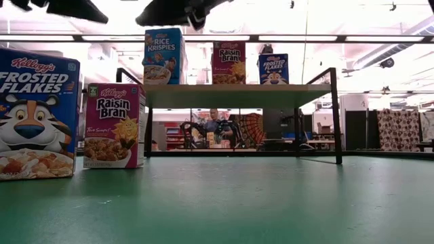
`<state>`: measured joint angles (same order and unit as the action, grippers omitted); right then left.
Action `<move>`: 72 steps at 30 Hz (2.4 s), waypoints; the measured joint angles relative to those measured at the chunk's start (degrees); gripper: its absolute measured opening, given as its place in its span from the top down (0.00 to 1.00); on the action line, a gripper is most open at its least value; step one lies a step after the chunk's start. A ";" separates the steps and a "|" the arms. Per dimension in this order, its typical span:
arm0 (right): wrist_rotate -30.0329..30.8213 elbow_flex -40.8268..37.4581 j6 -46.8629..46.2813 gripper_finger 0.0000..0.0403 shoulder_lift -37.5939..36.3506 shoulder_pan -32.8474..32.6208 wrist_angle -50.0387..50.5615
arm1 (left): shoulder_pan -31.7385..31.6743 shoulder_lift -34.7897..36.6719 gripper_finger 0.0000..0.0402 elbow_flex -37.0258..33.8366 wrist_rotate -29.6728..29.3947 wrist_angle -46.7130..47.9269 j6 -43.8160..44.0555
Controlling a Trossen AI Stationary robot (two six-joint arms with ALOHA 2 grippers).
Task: Stack cereal on shelf
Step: Put the violet cereal box, aligned with the other violet cereal box on the shelf
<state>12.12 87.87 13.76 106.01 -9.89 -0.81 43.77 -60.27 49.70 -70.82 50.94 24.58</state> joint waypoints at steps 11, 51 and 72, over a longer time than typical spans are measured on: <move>1.64 -0.05 -2.65 0.97 3.95 -0.35 -2.62 | 0.00 -0.86 0.90 0.30 -1.75 -3.02 0.37; 10.43 1.54 -7.13 0.97 9.69 -1.20 -5.26 | 0.00 -1.59 0.90 0.30 -2.15 -7.34 -1.61; -0.72 4.66 -9.49 0.59 9.60 2.13 -3.14 | 0.00 -1.57 0.90 0.30 -2.25 -7.67 -3.13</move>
<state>11.40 92.53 4.27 115.61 -7.76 -3.94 43.77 -61.84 50.00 -73.08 43.27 21.45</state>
